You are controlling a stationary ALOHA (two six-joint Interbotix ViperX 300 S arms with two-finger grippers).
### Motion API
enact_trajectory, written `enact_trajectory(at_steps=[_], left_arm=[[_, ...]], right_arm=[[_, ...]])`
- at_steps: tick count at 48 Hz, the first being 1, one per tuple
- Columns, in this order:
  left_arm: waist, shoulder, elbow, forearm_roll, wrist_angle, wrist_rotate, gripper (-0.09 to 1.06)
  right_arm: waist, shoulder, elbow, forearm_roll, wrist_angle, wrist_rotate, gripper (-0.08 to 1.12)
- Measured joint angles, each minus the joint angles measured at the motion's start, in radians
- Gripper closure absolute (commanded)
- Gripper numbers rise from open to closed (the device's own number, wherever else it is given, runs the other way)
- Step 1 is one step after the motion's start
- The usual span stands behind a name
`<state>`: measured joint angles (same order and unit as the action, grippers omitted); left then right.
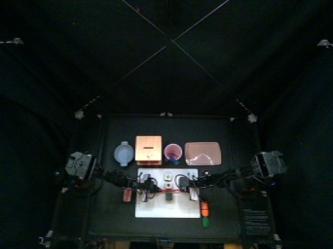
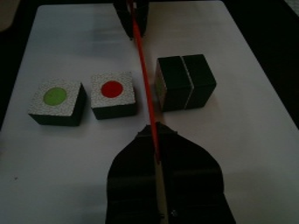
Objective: Cut the sushi into 4 pieces with the knife
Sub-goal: Cut the sushi into 4 pieces
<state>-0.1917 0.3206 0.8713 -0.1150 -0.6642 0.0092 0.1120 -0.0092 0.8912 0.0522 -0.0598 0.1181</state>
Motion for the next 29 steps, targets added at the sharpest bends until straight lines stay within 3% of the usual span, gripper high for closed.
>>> enact_trajectory(at_steps=[7, 21, 29], left_arm=[[0.025, 0.002, -0.003, 0.006, 0.002, 0.002, 0.73], [0.081, -0.035, -0.002, 0.048, 0.018, 0.009, 0.73], [0.087, -0.060, 0.002, 0.054, 0.032, 0.014, 0.73]], right_arm=[[-0.015, -0.002, 0.000, -0.008, 0.000, -0.003, 0.93], [-0.057, -0.023, 0.005, -0.035, 0.017, -0.003, 0.93], [-0.066, -0.051, 0.003, -0.038, 0.023, -0.002, 0.93]])
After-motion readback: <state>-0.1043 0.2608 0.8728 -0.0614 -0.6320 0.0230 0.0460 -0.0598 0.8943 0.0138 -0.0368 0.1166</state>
